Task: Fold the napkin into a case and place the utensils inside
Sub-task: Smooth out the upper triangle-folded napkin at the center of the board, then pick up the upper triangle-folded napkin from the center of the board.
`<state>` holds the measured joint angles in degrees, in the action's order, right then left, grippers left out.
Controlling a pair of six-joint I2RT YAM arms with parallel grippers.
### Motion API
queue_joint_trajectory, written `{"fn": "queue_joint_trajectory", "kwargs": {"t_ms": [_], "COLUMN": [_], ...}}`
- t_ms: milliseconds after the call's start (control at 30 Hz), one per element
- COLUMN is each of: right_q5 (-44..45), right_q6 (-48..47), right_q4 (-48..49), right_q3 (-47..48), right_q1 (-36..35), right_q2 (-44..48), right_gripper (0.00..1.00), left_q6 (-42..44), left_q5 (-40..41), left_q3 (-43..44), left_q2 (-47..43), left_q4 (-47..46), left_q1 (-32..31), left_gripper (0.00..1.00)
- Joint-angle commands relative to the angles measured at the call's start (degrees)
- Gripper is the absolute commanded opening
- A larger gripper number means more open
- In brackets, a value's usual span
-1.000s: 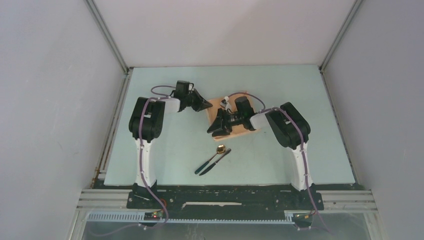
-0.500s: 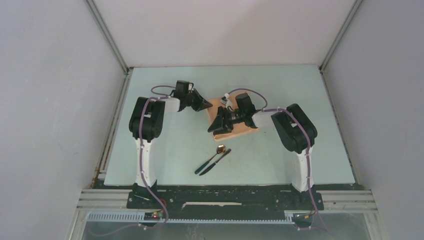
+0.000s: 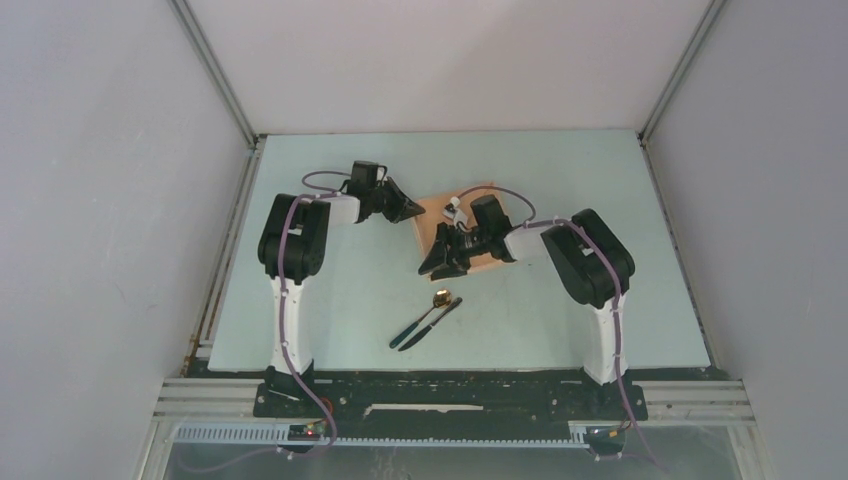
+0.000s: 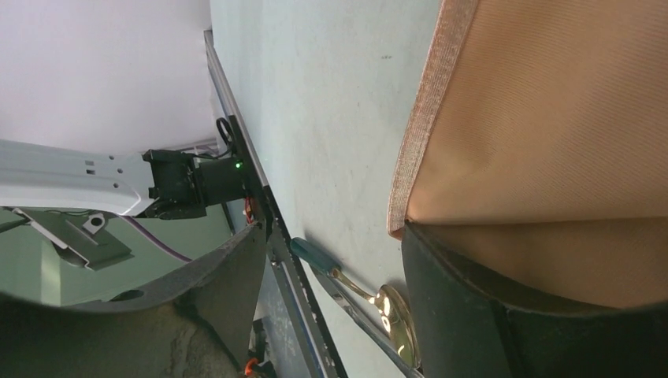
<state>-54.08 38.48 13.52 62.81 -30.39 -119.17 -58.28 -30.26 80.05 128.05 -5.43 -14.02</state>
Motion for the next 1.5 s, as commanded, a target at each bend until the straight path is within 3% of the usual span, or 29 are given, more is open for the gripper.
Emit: {"fn": "queue_joint_trajectory", "kwargs": {"t_ms": [0, 200, 367, 500, 633, 700, 800, 1100, 1267, 1467], "right_q5": [2.9, 5.3, 13.9, 28.3, 51.2, 56.9, 61.6, 68.2, 67.7, 67.4], "right_q6": [-2.4, -4.2, -11.5, -16.8, -21.8, -22.9, -23.3, -22.6, -22.3, -22.2], "right_q4": [-1.3, -5.2, -15.3, -25.7, -38.5, -42.5, -47.0, -56.0, -57.1, -57.8], "right_q3": [-0.2, -0.2, -0.1, 3.5, 11.3, 14.9, 19.9, 34.2, 37.4, 38.5], "right_q1": [0.0, 0.8, 0.1, -3.0, -9.4, -11.8, -15.1, -20.8, -21.9, -22.3], "right_q2": [4.2, 10.3, 14.0, 16.6, 16.8, 15.5, 12.7, 1.8, -1.2, -3.4], "right_gripper": [0.73, 0.74, 0.74, 0.72, 0.6, 0.56, 0.5, 0.51, 0.47, 0.38], "left_q6": [1.7, 4.9, 4.0, 3.2, 4.9, 6.3, 9.5, 22.4, 25.0, 25.7], "left_q5": [1.1, 0.5, -1.4, -2.6, -0.8, 0.1, 1.2, 14.5, 16.7, 12.4], "left_q3": [1.9, 3.9, 5.0, 3.3, -2.4, -5.8, -9.1, -12.7, -16.6, -18.5], "left_q2": [1.7, -1.9, -8.3, -15.9, -27.2, -33.1, -42.1, -59.2, -61.8, -59.5], "left_q4": [3.0, 7.0, 9.0, 10.9, 15.0, 17.5, 22.8, 40.0, 40.1, 39.3], "left_q1": [0.9, 0.9, 0.9, 1.1, 1.1, 1.2, 2.4, 13.7, 17.3, 20.6], "left_gripper": [0.0, 0.03, 0.22, 0.4, 0.53, 0.58, 0.6, 0.62, 0.62, 0.62]}}
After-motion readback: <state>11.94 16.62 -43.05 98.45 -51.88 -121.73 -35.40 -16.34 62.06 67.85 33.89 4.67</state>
